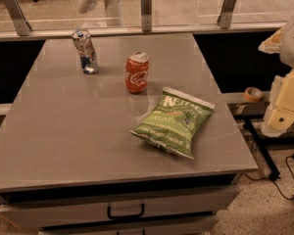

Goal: Pick green jalapeno chip bag

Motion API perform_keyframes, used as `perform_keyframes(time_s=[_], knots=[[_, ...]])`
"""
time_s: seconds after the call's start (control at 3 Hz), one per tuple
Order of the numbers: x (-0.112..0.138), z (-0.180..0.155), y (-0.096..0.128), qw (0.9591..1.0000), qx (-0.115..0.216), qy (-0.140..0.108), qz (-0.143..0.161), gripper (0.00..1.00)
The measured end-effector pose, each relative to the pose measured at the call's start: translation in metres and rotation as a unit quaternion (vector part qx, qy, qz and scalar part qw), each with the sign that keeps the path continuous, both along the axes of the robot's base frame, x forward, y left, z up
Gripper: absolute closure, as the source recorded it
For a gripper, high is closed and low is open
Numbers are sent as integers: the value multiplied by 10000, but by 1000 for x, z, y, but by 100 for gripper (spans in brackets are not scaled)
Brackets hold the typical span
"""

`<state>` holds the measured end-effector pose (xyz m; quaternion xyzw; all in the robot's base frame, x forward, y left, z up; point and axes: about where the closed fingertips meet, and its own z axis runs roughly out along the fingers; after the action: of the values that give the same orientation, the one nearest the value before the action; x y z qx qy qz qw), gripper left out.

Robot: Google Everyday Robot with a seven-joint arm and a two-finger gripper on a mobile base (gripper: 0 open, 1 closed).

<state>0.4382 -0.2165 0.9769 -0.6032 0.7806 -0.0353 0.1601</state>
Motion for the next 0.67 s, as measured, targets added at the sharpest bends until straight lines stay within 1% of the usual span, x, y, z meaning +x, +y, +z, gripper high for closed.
perform_keyframes(time_s=[0.33, 0.67], knots=[[0, 0, 0, 10000, 0, -1, 0, 0], [8, -7, 19, 9995, 282, -46, 133, 0]])
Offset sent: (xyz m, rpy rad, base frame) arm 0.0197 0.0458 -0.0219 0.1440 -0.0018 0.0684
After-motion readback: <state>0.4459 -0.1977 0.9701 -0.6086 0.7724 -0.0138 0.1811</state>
